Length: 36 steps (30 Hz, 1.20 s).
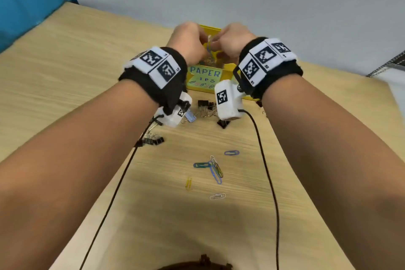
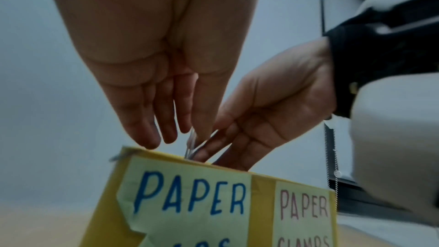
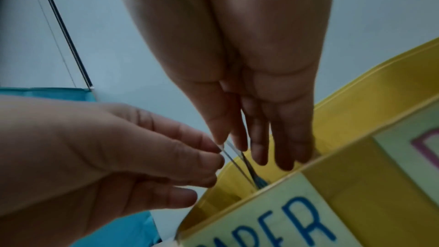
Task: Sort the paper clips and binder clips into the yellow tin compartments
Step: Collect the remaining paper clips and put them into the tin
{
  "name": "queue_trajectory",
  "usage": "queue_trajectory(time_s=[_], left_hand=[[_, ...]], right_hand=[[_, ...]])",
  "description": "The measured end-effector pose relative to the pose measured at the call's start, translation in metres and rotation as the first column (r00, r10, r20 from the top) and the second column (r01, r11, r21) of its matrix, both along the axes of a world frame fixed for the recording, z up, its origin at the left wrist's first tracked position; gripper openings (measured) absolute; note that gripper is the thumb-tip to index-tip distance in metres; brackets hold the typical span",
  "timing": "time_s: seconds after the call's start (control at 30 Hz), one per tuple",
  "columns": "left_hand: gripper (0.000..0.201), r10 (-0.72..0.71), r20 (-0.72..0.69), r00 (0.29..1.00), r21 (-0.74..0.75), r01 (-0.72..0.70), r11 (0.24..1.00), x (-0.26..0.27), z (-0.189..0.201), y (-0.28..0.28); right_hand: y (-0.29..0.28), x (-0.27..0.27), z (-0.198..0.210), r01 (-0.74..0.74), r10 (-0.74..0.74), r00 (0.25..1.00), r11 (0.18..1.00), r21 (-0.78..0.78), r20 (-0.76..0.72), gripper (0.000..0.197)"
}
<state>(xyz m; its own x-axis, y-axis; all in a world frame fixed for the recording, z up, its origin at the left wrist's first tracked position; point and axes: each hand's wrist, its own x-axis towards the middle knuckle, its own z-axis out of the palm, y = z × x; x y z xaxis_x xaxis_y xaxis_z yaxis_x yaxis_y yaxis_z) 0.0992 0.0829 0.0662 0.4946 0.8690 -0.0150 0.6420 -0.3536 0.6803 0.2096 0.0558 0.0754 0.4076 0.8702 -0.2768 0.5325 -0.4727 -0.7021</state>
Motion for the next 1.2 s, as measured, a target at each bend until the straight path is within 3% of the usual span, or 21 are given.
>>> queue_trajectory(time_s=[0.1, 0.17, 0.23, 0.33, 0.4, 0.47, 0.57, 0.73, 0.87, 0.97, 1.03, 1.13, 1.2], left_hand=[[0.030, 0.031, 0.075, 0.997, 0.096, -0.038, 0.995, -0.018, -0.002, -0.015], [0.018, 0.032, 0.065, 0.997, 0.059, -0.036, 0.998, -0.037, -0.012, -0.026], [0.014, 0.011, -0.030, 0.999, 0.032, -0.010, 0.999, -0.056, -0.025, -0.035], [0.025, -0.065, -0.226, 0.972, 0.012, 0.070, 0.997, -0.067, -0.048, -0.040], [0.034, -0.171, -0.384, 0.908, -0.045, 0.167, 0.985, -0.064, -0.057, -0.044], [0.034, -0.254, -0.497, 0.830, -0.053, 0.263, 0.963, -0.060, -0.062, -0.049], [0.036, -0.256, -0.604, 0.755, -0.015, 0.311, 0.950, -0.060, -0.065, -0.056], [0.033, -0.234, -0.717, 0.657, 0.003, 0.338, 0.941, -0.081, -0.059, -0.073], [0.030, -0.294, -0.766, 0.572, 0.021, 0.480, 0.877, -0.094, -0.058, -0.122], [0.030, -0.382, -0.702, 0.601, 0.019, 0.552, 0.833, -0.093, -0.062, -0.161], [0.028, -0.435, -0.605, 0.667, -0.003, 0.545, 0.839, -0.090, -0.069, -0.171], [0.025, -0.416, -0.399, 0.817, -0.080, 0.421, 0.903, -0.088, -0.075, -0.176], [0.029, -0.350, -0.351, 0.869, -0.097, 0.338, 0.936, -0.086, -0.076, -0.176]], right_hand=[[-0.025, -0.006, 0.006, 0.026, -0.038, 0.995, 0.991, 0.130, 0.089, 0.031], [-0.056, -0.011, 0.006, 0.033, -0.032, 0.999, 0.976, 0.216, -0.007, 0.024], [-0.092, -0.016, 0.002, -0.019, 0.028, 0.999, 0.984, 0.176, -0.047, 0.015], [-0.133, -0.019, -0.020, -0.164, 0.180, 0.977, 0.977, -0.136, 0.117, 0.018], [-0.149, -0.023, -0.042, -0.191, 0.311, 0.914, 0.898, -0.397, 0.263, 0.040], [-0.158, -0.030, -0.059, -0.152, 0.341, 0.886, 0.854, -0.497, 0.315, 0.065], [-0.167, -0.047, -0.071, -0.174, 0.335, 0.896, 0.869, -0.463, 0.291, 0.080], [-0.177, -0.060, -0.077, -0.271, 0.388, 0.890, 0.872, -0.407, 0.239, 0.069], [-0.186, -0.065, -0.083, -0.299, 0.390, 0.880, 0.898, -0.323, 0.270, 0.049], [-0.192, -0.075, -0.084, -0.345, 0.413, 0.858, 0.904, -0.253, 0.306, 0.028], [-0.195, -0.078, -0.085, -0.346, 0.401, 0.863, 0.912, -0.220, 0.307, 0.027], [-0.200, -0.077, -0.087, -0.301, 0.351, 0.884, 0.933, -0.199, 0.309, 0.029], [-0.204, -0.074, -0.089, -0.234, 0.292, 0.893, 0.951, -0.202, 0.343, 0.032]])
